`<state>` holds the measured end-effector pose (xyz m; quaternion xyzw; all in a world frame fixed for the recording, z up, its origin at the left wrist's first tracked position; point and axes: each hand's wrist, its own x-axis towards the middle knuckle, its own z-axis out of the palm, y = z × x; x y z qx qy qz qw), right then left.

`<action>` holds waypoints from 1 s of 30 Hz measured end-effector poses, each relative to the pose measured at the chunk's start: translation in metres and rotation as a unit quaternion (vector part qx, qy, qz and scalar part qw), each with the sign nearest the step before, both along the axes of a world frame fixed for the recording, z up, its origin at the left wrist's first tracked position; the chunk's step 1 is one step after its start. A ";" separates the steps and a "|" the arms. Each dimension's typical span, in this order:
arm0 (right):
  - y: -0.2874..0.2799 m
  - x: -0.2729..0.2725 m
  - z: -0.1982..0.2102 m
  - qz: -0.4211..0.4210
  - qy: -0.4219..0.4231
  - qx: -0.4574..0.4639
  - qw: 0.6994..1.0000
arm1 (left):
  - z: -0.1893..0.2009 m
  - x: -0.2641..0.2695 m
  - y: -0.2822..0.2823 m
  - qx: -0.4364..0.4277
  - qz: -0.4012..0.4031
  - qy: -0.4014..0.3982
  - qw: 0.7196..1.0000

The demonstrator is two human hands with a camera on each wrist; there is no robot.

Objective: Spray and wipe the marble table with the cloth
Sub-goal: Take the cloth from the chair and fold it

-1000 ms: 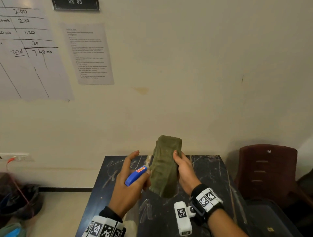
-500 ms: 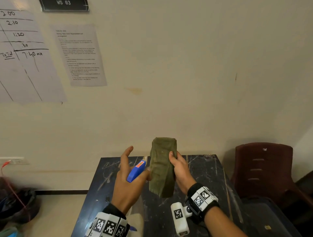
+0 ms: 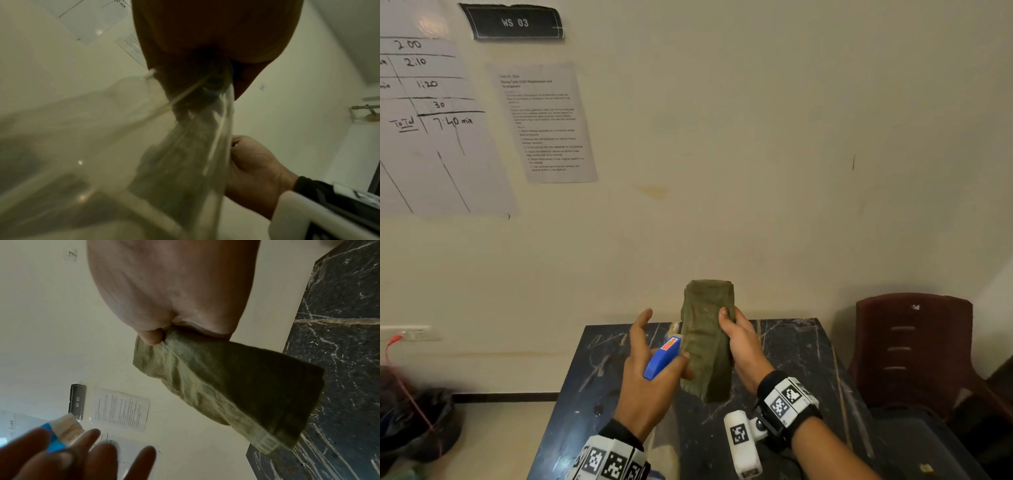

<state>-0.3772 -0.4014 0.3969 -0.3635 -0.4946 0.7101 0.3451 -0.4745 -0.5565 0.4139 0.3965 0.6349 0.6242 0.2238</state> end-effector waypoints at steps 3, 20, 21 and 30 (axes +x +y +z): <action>0.001 0.001 0.000 -0.003 0.004 -0.003 1.000 | -0.005 0.003 0.000 0.015 0.033 -0.005 0.999; -0.003 0.007 -0.001 -0.010 0.011 -0.016 1.000 | -0.012 0.010 -0.007 -0.002 0.015 0.017 1.000; -0.003 0.007 -0.003 -0.010 0.008 -0.015 1.000 | -0.011 0.011 -0.007 0.007 0.012 0.014 1.000; -0.009 0.011 -0.003 -0.002 -0.006 -0.010 1.000 | -0.011 0.014 -0.010 0.048 -0.028 0.006 0.998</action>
